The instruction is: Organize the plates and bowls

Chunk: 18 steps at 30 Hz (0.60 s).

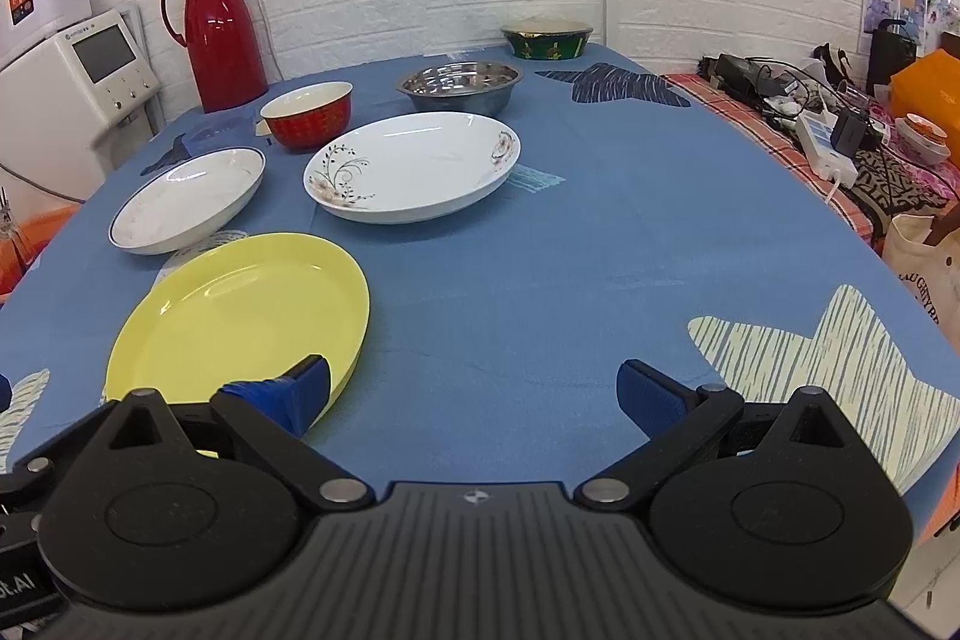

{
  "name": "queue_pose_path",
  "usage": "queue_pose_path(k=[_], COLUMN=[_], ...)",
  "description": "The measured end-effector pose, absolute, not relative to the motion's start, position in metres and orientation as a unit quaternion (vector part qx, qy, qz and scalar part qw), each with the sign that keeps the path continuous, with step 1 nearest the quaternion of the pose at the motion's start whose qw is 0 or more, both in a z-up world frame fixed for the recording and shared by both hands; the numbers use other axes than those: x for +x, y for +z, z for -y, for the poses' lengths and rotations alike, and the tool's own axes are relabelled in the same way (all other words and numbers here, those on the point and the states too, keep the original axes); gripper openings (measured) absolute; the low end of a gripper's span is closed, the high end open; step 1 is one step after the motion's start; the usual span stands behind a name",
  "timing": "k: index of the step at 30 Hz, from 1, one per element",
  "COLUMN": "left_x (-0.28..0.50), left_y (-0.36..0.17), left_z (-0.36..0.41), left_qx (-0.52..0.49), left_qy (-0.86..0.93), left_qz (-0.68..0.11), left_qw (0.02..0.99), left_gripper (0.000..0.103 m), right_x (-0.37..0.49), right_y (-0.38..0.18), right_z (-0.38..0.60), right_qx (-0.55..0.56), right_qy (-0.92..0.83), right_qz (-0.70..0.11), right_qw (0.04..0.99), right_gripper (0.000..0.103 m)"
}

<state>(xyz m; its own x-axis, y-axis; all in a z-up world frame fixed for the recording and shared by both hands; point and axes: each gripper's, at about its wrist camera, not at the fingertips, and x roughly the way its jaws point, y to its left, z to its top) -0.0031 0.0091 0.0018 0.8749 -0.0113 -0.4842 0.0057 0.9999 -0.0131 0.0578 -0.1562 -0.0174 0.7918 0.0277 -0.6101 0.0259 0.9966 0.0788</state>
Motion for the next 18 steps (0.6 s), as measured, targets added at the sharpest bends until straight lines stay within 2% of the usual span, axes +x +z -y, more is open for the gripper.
queue_pose_path(k=[18], left_x=[0.022], left_y=[0.003], left_z=[-0.042], left_qx=[-0.021], left_qy=[0.028], left_qz=[-0.267], left_qw=[0.963], left_gripper=[0.102], right_x=[0.082], right_y=[-0.022], right_z=[0.151], right_qx=[0.046], right_qy=[0.005], right_qz=[-0.338], right_qw=[0.940], right_gripper=[0.090])
